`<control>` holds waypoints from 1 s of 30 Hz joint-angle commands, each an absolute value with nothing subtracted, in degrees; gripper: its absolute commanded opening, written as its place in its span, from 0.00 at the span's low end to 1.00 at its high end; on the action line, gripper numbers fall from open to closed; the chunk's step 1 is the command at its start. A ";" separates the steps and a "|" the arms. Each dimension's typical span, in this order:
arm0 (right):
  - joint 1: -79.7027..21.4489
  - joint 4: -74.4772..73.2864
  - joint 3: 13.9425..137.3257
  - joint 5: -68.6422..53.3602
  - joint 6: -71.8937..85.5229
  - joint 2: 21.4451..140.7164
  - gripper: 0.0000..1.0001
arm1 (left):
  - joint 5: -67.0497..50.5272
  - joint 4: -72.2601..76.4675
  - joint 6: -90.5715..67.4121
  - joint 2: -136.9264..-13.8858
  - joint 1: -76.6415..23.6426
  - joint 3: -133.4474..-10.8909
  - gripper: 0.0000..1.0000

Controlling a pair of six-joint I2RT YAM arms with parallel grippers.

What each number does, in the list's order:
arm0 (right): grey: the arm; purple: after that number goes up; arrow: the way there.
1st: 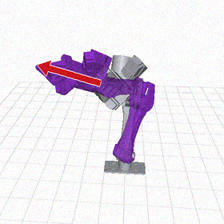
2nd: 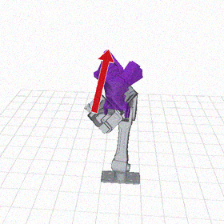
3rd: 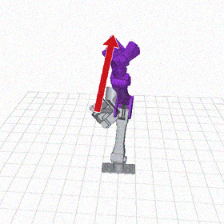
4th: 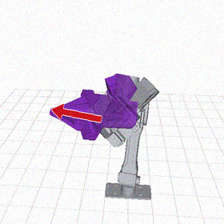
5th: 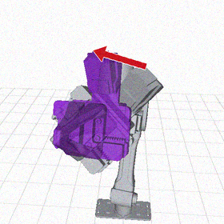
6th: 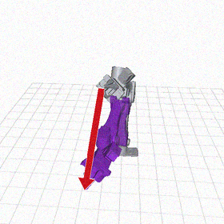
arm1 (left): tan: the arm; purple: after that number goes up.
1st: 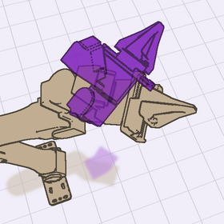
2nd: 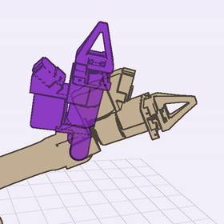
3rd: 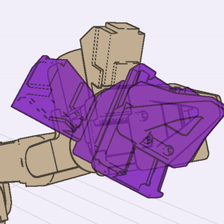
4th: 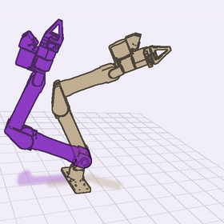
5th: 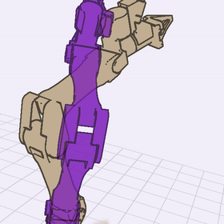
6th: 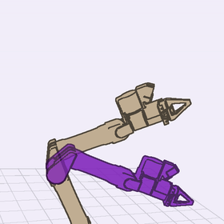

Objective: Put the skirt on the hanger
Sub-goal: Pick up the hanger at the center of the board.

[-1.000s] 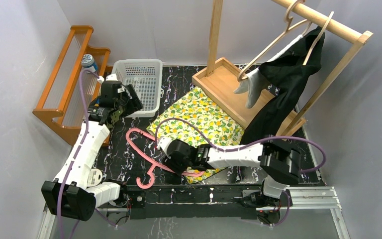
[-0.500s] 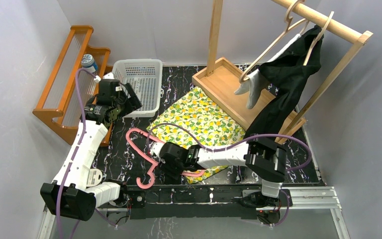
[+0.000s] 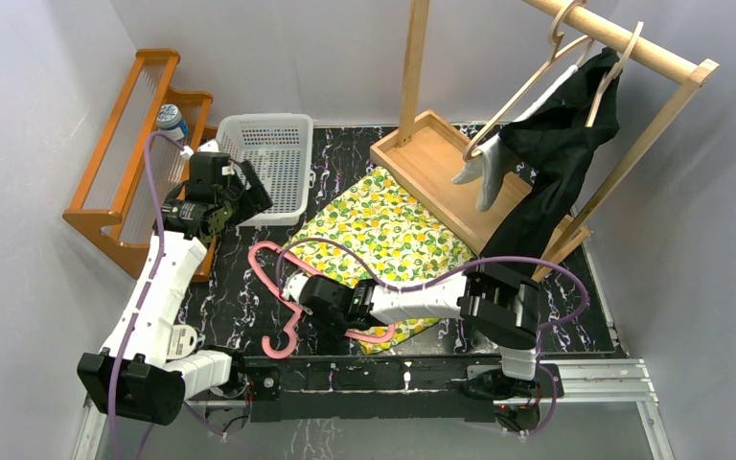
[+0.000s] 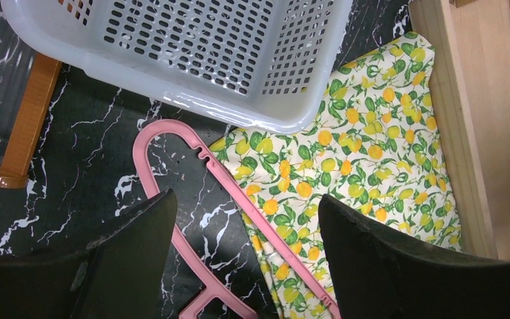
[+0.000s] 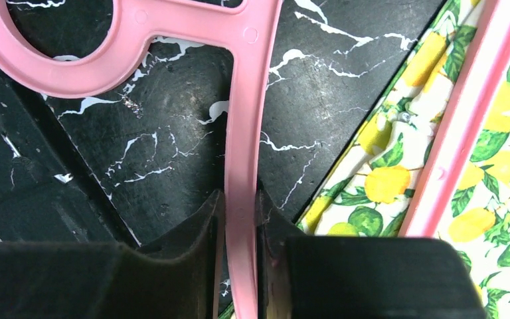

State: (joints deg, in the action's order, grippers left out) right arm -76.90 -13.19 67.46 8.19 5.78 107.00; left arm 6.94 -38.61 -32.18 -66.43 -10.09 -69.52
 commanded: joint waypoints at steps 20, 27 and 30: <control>-75.10 -2.27 51.55 3.70 9.16 78.77 0.09 | -1.79 -51.58 -48.89 -58.34 -6.33 -68.76 0.87; -71.54 0.18 48.44 0.48 12.70 74.06 0.09 | -18.03 -36.84 -53.24 -53.79 -6.20 -55.78 0.87; -70.19 1.99 47.53 -0.27 14.55 72.49 0.09 | -20.36 -34.00 -53.20 -52.36 -6.24 -51.90 0.87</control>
